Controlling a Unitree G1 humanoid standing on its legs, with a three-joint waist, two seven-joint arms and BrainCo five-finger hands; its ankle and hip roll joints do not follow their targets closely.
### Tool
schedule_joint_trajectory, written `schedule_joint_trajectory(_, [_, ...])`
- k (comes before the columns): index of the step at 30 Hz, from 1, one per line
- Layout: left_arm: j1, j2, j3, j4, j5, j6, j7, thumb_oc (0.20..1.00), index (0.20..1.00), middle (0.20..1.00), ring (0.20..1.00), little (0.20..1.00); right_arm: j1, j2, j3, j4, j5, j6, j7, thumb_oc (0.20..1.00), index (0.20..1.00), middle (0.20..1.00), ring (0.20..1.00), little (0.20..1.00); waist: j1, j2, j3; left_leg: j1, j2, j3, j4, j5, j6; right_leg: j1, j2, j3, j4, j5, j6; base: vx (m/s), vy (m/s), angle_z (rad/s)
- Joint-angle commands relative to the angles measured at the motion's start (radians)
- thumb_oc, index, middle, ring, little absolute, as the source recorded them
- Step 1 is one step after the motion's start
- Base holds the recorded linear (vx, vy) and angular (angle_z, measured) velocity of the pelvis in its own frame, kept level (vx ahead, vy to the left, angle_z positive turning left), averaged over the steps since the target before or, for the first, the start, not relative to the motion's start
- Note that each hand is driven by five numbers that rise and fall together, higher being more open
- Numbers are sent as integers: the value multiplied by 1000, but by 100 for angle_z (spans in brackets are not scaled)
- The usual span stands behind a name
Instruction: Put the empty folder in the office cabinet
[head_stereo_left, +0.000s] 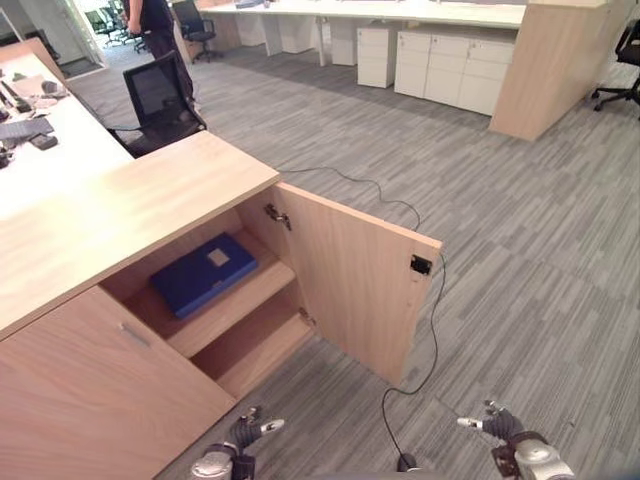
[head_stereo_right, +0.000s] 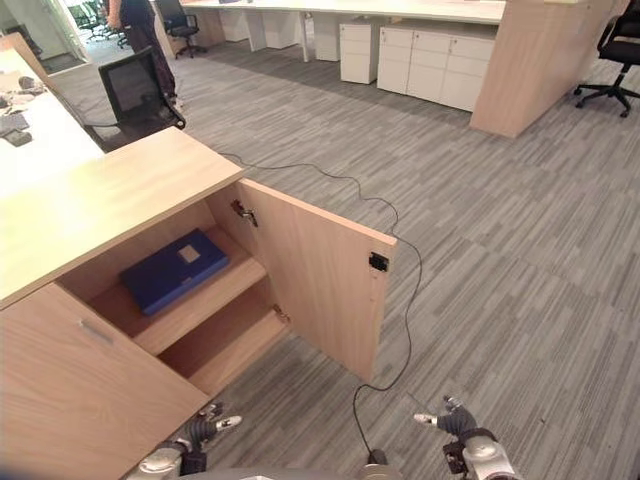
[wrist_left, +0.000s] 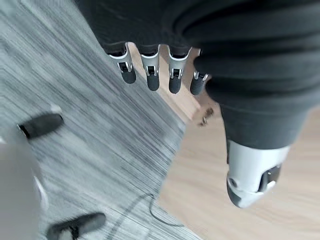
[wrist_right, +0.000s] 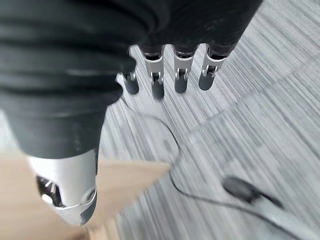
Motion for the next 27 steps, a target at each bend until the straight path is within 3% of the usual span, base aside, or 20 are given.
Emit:
schedule_joint_trajectory(1, [-39,31,-16,16,43,-14,-14,1000,1000,1000,1000,1000,-148,-37,-14,58,55,-36,-27,1000,1000,1000,1000,1000,28,-64,-12,-1,2,-34,3,42,-46,107,-64,-8,0,-148,94,18,26,8])
schedule_joint_trajectory(10, [-37,46,-49,28,68,-6,-23,1000,1000,1000,1000,1000,-333,-73,37,88,57,-31,-36,1000,1000,1000,1000,1000,75,-81,-28,-7,-11,-77,-10,35,-37,123,-75,-38,5,-149,98,16,43,22])
schedule_joint_trajectory(19, [-27,51,-49,32,42,2,-8,1000,1000,1000,1000,1000,-463,41,126,64,75,-27,-42,1000,1000,1000,1000,1000,129,-95,-37,-19,-19,-115,-13,33,-29,134,-80,-65,5,-145,98,-15,26,14])
schedule_joint_trajectory(27, [-15,47,-37,21,24,1,5,1000,1000,1000,1000,1000,-469,164,203,-16,70,-33,-32,1000,1000,1000,1000,1000,165,-99,-32,-40,-20,-127,-19,43,-29,124,-82,-77,-6,-137,102,-15,7,0])
